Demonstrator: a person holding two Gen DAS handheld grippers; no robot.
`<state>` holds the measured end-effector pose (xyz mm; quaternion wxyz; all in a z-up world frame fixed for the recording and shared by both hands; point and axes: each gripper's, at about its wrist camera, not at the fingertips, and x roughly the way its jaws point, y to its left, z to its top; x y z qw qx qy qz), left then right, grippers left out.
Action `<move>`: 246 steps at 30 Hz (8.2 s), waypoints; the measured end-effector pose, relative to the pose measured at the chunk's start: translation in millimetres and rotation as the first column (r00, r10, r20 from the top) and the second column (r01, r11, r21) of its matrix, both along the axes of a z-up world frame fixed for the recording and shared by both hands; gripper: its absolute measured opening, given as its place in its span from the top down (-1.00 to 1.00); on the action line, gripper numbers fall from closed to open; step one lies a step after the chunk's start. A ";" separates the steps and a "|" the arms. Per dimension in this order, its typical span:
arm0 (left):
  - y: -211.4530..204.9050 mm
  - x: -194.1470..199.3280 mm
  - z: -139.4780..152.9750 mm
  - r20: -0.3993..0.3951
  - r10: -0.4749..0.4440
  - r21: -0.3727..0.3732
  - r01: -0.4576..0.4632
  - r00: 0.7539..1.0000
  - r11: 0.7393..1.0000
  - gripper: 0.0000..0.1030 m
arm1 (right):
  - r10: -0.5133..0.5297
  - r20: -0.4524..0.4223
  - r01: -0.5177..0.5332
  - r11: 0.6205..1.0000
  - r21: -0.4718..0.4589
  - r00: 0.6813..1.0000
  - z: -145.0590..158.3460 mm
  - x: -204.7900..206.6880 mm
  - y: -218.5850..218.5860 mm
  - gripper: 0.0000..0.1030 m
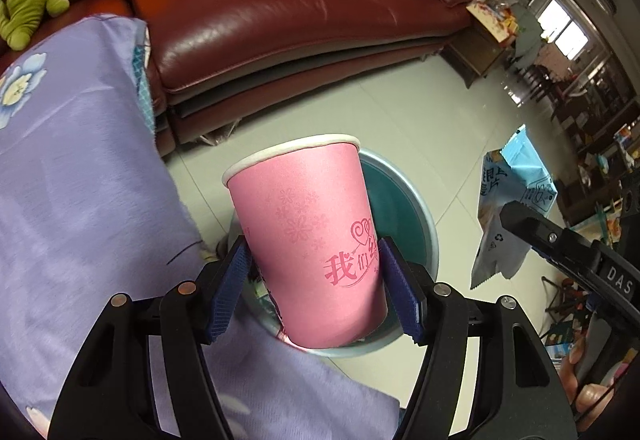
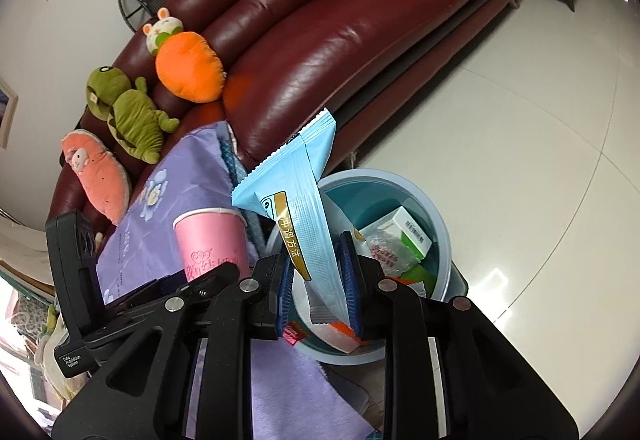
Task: Collect trash
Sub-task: 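Carry pink cup and blue wrapper over the teal bin with both tools, then open left tool dropping pink cup while right tool releases blue wrapper, then move both open tools back from the bin toward the table, then close left tool on white-red plastic cup while right tool approaches it, then carry the white-red cup in both tools over the teal bin, then open both tools to drop the white-red cup into the bin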
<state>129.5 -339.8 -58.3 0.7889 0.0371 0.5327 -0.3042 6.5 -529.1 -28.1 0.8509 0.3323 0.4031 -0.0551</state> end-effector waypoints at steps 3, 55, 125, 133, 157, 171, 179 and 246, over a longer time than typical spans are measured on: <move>-8.7 6.7 -9.4 -0.017 -0.002 -0.001 0.002 1.000 1.000 -0.32 | -0.001 -0.014 0.001 1.000 -0.002 1.000 -4.1 4.3 -1.6 0.56; 97.7 -26.5 -3.9 -0.055 0.126 0.005 -0.125 0.991 0.992 -0.77 | 0.025 -0.153 -0.038 0.996 -0.082 0.988 0.6 12.4 60.8 -0.52; 488.0 -146.0 -4.8 0.013 0.675 0.051 -0.674 0.738 0.737 0.89 | 0.630 -0.252 -0.671 0.730 -0.132 0.735 4.4 29.7 430.7 -0.52; 520.3 -140.7 21.4 0.023 0.714 -0.050 -0.713 0.699 0.700 0.89 | 0.649 -0.249 -0.691 0.704 -0.164 0.719 6.4 60.1 446.4 -0.52; 561.3 -57.6 43.1 0.043 0.768 -0.137 -0.758 0.639 0.638 0.88 | 0.774 -0.289 -0.826 0.529 -0.195 0.564 -41.1 172.6 544.6 0.01; 486.1 -43.6 58.8 0.075 0.657 -0.133 -0.645 0.750 0.752 0.88 | 0.703 -0.191 -0.728 0.665 -0.164 0.685 -5.8 138.8 461.5 0.01; 404.9 -44.5 75.3 0.117 0.540 -0.125 -0.527 0.834 0.841 0.88 | 0.609 -0.112 -0.619 0.767 -0.167 0.785 25.3 108.7 378.9 0.01; 24.1 -18.8 -14.1 0.025 -0.007 0.118 0.004 1.000 0.993 0.87 | 0.084 -0.174 -0.093 0.995 -0.041 0.981 -42.5 29.5 20.9 -0.32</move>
